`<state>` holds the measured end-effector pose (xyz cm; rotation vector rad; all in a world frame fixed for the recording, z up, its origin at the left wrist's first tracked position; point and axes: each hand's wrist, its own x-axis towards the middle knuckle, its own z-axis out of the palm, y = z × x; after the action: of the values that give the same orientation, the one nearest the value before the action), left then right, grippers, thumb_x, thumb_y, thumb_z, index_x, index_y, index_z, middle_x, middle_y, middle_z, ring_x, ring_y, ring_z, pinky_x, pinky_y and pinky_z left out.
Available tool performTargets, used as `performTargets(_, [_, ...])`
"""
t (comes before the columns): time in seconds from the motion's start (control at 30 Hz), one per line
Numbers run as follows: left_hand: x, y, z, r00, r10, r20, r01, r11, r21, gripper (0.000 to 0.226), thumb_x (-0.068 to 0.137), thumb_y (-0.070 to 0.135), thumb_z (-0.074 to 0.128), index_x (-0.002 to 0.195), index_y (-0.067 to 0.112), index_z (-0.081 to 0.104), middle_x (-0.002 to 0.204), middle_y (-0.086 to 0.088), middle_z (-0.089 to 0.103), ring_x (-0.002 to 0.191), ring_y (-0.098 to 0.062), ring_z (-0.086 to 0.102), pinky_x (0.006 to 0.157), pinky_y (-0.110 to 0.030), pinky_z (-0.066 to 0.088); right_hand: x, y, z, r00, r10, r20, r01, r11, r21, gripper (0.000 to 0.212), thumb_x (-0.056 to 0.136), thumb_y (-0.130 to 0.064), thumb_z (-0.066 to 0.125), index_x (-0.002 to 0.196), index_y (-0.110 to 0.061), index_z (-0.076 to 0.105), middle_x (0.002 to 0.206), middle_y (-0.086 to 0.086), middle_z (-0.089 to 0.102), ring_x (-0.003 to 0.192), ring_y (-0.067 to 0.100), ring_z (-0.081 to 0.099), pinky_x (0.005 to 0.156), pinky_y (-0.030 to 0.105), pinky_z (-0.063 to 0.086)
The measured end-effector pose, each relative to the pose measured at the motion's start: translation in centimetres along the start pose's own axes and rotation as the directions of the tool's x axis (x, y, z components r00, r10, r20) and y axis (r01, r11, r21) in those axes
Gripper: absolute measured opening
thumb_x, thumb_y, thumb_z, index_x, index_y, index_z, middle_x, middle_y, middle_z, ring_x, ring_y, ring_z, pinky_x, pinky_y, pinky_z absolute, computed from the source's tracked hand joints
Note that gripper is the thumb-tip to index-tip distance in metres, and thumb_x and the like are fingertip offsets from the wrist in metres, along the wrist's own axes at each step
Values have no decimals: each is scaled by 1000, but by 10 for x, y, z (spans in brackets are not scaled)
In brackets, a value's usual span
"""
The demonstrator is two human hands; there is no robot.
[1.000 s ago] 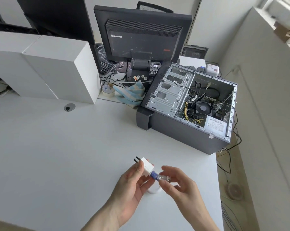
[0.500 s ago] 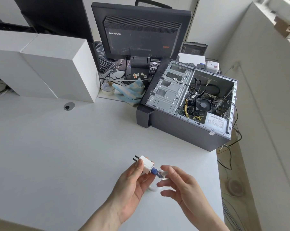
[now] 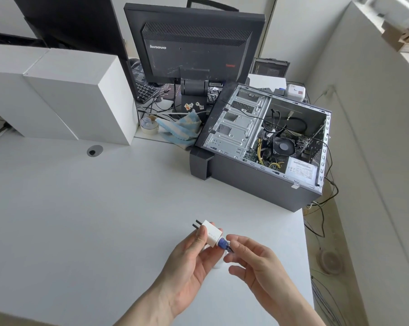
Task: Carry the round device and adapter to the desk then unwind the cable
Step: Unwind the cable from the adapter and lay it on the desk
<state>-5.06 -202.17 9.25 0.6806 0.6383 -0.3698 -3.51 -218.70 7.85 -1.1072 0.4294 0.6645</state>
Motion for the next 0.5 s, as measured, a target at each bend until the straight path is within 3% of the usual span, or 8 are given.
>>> performTargets(0.23, [-2,0,1,1000,5,-6,-5,1000,-6,43,83,30,64,114,0,70,119,-18,73,98,-24,74,94,-33,58,3,3,-2,999,38,4,-38,999,1,38,84,-17,74,108,12,71,83,9,64,60,15,55,54,24,46])
performTargets(0.5, [-1,0,-2,999,14,-29,-14,1000,-16,45,83,28,64,118,-1,68,119,-18,73,99,-24,74,91,-33,59,3,9,-7,999,40,20,-41,998,55,28,80,-25,72,96,-3,80,79,5,63,60,13,53,51,22,46])
